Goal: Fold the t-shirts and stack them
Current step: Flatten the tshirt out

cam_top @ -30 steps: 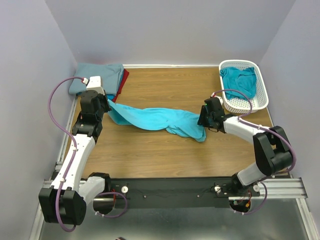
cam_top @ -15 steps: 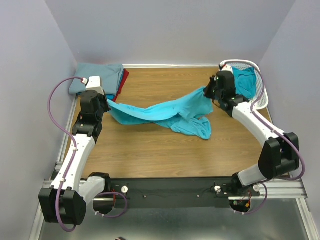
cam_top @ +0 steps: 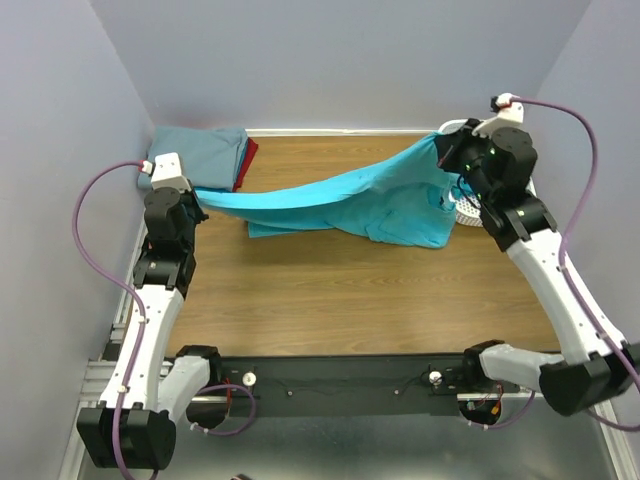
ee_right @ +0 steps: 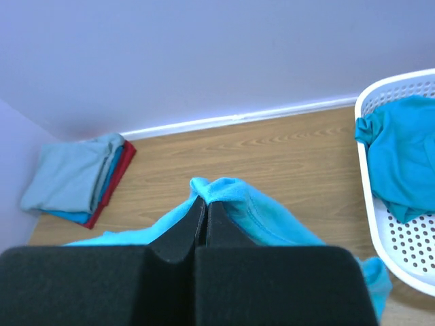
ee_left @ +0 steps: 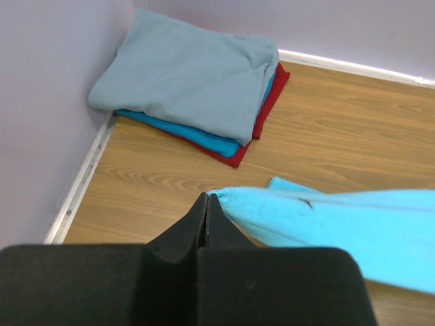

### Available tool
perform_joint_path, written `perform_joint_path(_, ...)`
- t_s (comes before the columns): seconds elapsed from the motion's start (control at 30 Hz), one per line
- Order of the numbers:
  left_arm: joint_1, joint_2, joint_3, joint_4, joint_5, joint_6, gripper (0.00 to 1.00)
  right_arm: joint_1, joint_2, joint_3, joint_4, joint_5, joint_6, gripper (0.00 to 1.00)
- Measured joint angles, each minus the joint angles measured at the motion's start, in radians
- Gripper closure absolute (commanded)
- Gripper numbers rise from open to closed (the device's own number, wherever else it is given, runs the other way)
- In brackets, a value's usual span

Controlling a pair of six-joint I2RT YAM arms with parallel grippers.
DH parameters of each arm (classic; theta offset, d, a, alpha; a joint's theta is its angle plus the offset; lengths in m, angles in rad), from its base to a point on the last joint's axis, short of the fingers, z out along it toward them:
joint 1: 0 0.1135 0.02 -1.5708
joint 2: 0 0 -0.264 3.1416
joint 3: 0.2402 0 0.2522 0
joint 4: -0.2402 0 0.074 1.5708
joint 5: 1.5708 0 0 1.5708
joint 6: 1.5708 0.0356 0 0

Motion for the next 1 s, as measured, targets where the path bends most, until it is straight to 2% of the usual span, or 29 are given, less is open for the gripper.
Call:
perform_joint_path(0.17,0.008,-0.017,0.0,0.004,-0.023,-0.001,1.0,0.0,-0.117,-0.079,-0.027,0.0,0.029,1.0)
perform_joint_path(0.3,0.013,0.008,0.0,0.003,-0.027,0.0,1.0,-0.001,-0.11,-0.232,-0.031,0.028,0.061,0.99)
perform_joint_path(0.37,0.017,0.026,0.0,-0.003,-0.026,0.0,1.0,-0.008,-0.051,-0.299,-0.04,0.053,0.077,0.74)
perform_joint_path(0.4,0.019,0.035,0.0,-0.004,-0.026,0.0,1.0,-0.018,0.008,-0.325,-0.049,0.062,0.081,0.56)
perform_joint_path(0.47,0.024,0.054,0.0,-0.004,-0.02,0.0,1.0,-0.04,0.122,-0.352,-0.065,0.085,0.093,0.28)
perform_joint_path(0.53,0.026,0.068,0.0,-0.004,-0.011,0.0,1.0,-0.055,0.218,-0.365,-0.09,0.112,0.097,0.22)
perform_joint_path(0.63,0.029,0.086,0.0,-0.005,0.021,0.0,1.0,-0.066,0.255,-0.391,-0.108,0.112,0.106,0.21)
perform_joint_path(1.0,0.029,0.101,0.0,-0.004,0.112,0.0,1.0,-0.048,0.071,-0.594,-0.045,-0.117,0.158,0.34)
